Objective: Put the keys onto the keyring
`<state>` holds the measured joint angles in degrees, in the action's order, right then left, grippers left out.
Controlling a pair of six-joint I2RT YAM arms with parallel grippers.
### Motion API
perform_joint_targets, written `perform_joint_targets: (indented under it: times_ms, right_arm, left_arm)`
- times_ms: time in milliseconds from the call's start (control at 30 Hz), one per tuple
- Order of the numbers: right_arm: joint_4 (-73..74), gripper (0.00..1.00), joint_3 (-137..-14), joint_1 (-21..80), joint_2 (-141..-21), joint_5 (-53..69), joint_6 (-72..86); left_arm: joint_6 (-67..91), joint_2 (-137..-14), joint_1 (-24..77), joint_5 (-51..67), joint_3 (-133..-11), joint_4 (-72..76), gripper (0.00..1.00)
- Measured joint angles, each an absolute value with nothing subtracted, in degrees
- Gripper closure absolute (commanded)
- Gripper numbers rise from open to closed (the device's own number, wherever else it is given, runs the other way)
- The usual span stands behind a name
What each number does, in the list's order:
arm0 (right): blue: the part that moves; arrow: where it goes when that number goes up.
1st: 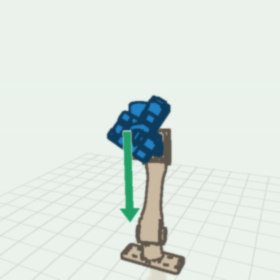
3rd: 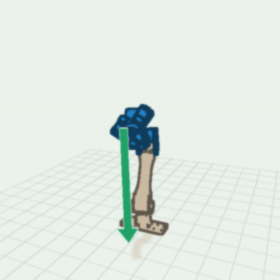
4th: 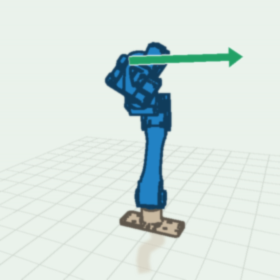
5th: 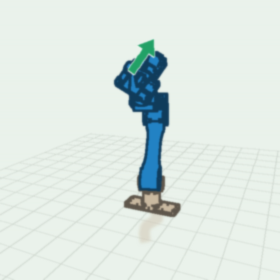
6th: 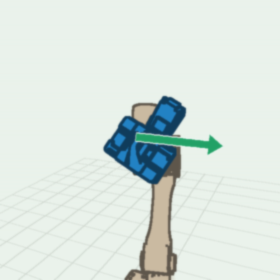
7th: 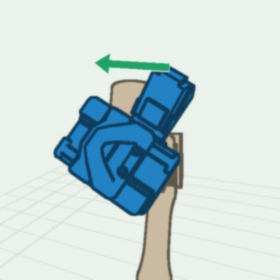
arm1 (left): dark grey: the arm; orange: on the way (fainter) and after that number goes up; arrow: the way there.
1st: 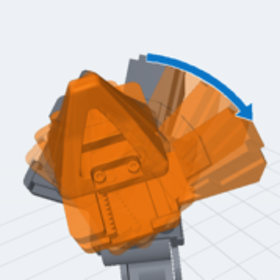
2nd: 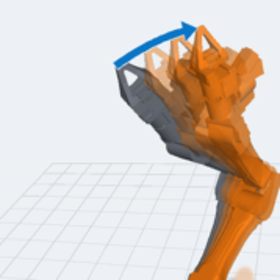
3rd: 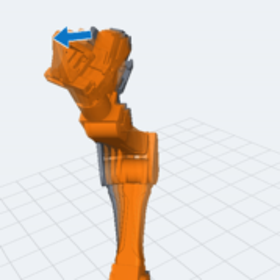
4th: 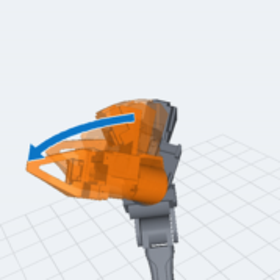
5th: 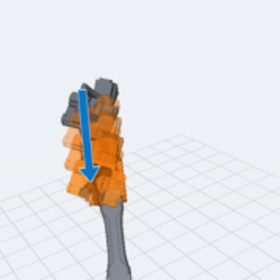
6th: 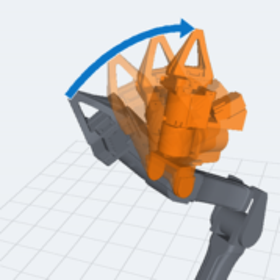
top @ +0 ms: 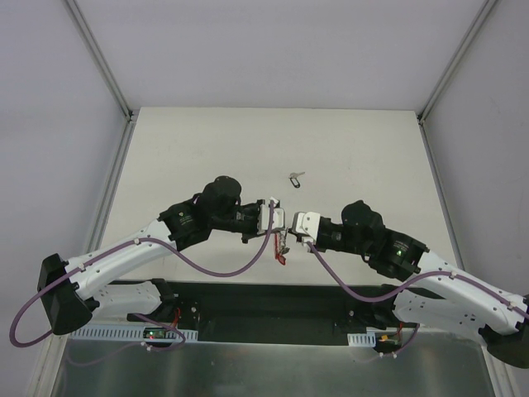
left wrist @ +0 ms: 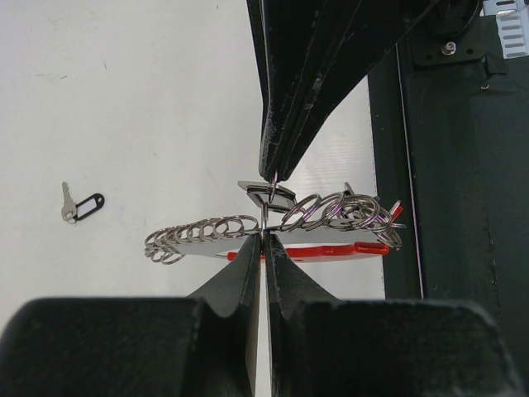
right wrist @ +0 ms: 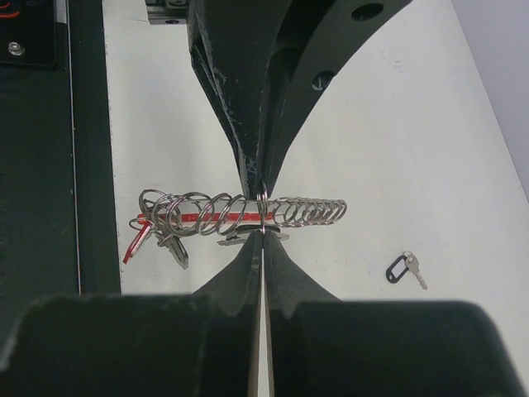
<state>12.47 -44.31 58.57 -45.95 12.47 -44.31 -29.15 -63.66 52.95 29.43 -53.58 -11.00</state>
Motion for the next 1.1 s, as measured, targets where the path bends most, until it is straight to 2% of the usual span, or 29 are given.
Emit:
perform_joint_targets:
  times_ms: [1100]
  right_arm:
    - [12.7,0.99,-44.3,58.9,-45.6,12.0,-44.5]
  left_arm:
    - [-29.1,-63.7,52.9,29.4,-53.5,-11.0,1.0]
